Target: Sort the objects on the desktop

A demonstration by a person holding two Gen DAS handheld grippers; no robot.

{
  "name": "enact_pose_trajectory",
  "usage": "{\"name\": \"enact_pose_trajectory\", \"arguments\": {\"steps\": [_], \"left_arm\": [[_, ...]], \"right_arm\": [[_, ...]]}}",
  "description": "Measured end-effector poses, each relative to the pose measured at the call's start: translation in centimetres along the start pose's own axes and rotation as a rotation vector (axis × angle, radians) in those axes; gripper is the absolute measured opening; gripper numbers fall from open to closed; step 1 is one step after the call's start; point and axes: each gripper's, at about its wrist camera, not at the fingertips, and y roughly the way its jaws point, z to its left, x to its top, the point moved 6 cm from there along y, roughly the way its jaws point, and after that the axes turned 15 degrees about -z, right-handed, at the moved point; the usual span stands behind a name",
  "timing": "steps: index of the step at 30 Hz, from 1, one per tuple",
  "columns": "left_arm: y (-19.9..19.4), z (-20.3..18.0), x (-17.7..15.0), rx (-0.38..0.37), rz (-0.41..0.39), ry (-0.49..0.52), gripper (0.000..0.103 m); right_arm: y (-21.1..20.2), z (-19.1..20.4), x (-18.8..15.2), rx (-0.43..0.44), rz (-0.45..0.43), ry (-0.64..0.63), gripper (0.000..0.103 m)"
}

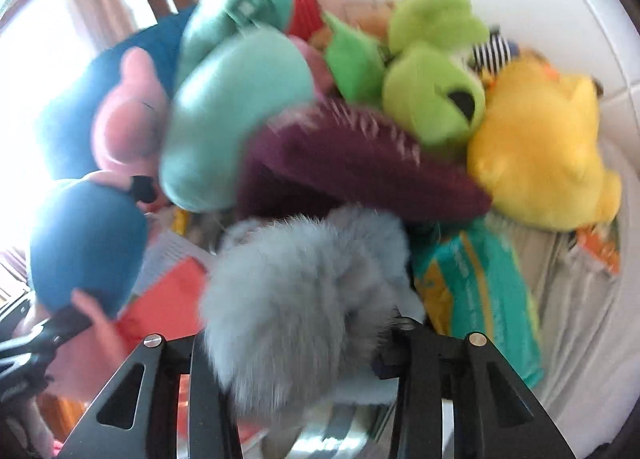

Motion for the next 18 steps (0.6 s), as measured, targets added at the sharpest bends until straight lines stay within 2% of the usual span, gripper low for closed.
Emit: {"name": "enact_pose_trajectory", "arguments": {"steps": [1, 2, 4, 7, 10, 12, 17, 18], "left_arm": [[-0.6, 0.1, 0.5, -0.003, -0.015, 0.000, 0.058], [-1.2, 0.1, 0.9, -0.006, -0.031, 0.000, 0.058], [-2.3, 0.4, 1.7, -0.009, -0.059, -0.004, 0.058], [-3.8, 0.9, 2.6, -0.011, -0.087, -0.004, 0.058], [-4.8, 1.2, 2.8, -0.017, -0.100, -0.002, 0.058], [-4.9, 1.2, 2.4, -0.022, -0.093, -0.005, 0.058], [-3.9, 0.7, 0.6, -0.023, -0.052, -0.012, 0.058], [-3.5, 0.6, 0.3, -0.021, -0.042, -0.013, 0.058]], "right_arm": [[-0.9, 0.4, 0.6, 0.006, -0.017, -0.007, 0.031], [-1.7, 0.9, 1.2, 0.012, -0.034, -0.014, 0.015], [-3.4, 1.7, 2.4, 0.023, -0.067, -0.029, 0.014], [-4.0, 2.9, 3.2, 0.013, -0.070, -0.053, 0.014], [-4.8, 2.1, 2.8, -0.010, -0.064, -0.002, 0.015], [-5.3, 1.4, 1.5, -0.016, -0.037, 0.017, 0.016], [-6.4, -1.1, -4.1, -0.035, 0.124, 0.057, 0.016], [-6.6, -1.6, -4.6, -0.041, 0.133, 0.060, 0.017]]}}
